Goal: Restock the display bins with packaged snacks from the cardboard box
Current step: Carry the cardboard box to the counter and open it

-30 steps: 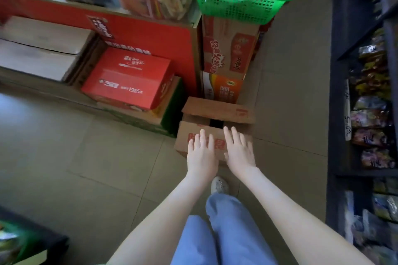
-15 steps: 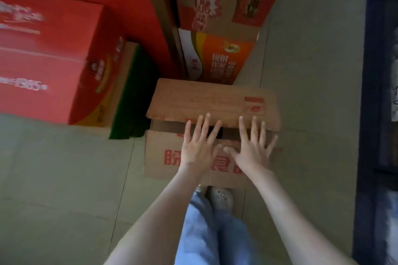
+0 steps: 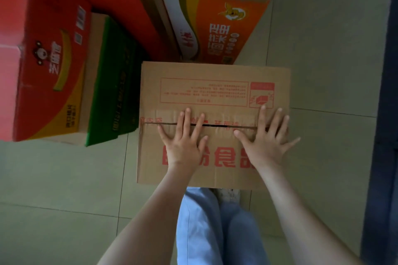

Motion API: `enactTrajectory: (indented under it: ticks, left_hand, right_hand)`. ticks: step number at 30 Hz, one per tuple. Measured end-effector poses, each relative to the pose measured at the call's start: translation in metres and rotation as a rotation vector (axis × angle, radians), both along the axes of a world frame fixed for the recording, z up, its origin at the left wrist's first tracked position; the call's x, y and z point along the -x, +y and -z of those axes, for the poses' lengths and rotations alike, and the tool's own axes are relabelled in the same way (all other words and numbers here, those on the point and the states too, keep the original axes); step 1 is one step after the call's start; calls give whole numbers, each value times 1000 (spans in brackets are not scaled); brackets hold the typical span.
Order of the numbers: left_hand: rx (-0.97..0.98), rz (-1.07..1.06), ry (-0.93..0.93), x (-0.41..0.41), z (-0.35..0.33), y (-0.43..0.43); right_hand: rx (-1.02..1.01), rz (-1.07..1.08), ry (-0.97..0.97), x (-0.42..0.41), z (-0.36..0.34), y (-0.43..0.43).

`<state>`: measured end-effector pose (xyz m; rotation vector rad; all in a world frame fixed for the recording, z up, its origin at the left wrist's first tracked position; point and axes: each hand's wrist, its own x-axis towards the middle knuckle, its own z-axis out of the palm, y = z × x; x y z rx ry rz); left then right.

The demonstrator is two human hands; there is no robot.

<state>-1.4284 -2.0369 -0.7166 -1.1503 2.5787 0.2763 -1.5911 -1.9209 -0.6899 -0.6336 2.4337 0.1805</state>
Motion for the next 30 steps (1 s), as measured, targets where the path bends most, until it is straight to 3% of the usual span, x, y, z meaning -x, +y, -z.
enactTrajectory:
  ticks: [4,8,14,23,30]
  left_hand:
    - [-19,16,11,-8,-2,-9]
    - [-31,-346,-47,-26,-5,-24]
    - [-141,-384,-109,-24,-16,-31]
    - [-123,-436,-82,-22,-19,-41]
    - [-283,-503,-41,-20,-31,-59]
  right_hand:
    - [21,-4,-13,1,0,4]
    - [58,36,-29,3,-1,6]
    - [40,252,-63,-4,-2,-3]
    - [39,207,-25,-3,-1,1]
    - [71,201,9,-2,-5,1]
